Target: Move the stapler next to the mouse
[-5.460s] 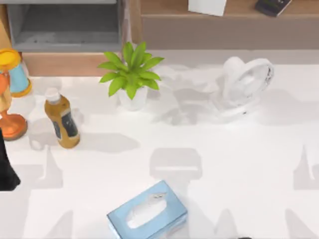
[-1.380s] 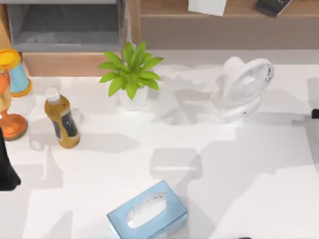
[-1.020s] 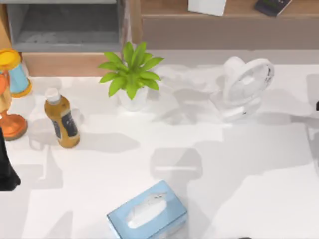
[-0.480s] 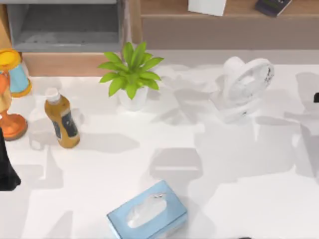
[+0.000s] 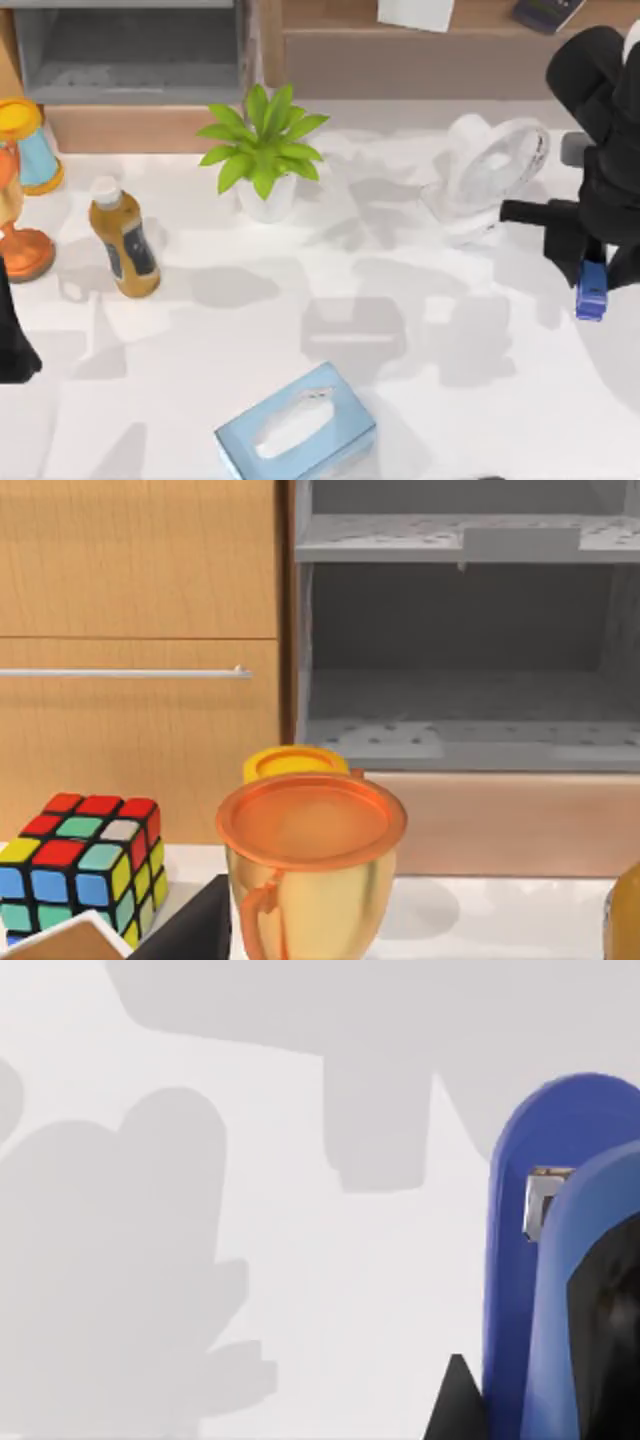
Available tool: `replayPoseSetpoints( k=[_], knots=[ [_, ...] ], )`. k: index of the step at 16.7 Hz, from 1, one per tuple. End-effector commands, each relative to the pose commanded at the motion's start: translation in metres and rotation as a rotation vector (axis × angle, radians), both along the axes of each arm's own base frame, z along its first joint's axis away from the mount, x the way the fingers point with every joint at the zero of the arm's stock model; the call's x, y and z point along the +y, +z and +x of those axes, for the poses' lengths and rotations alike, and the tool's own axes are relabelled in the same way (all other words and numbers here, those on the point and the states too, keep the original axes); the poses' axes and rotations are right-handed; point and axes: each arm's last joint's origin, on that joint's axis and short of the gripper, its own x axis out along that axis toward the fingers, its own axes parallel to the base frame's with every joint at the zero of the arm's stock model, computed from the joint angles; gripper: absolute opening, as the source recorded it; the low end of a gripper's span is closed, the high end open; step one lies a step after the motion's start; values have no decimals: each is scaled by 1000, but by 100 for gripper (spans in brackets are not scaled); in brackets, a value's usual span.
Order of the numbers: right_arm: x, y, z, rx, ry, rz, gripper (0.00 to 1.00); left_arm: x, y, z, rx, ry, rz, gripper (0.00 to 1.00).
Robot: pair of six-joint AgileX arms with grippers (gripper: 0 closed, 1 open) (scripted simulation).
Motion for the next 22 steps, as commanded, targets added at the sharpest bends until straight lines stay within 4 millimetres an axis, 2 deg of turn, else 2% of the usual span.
replayPoseSetpoints(
  k=[4, 7, 22],
  knots=[
    [78, -17, -23, 1, 158, 38, 0, 0, 0, 0, 0, 0, 0, 100],
    [105, -28, -34, 3, 219, 58, 0, 0, 0, 0, 0, 0, 0, 100],
    [105, -31, -34, 22, 199, 83, 0, 0, 0, 0, 0, 0, 0, 100]
  ],
)
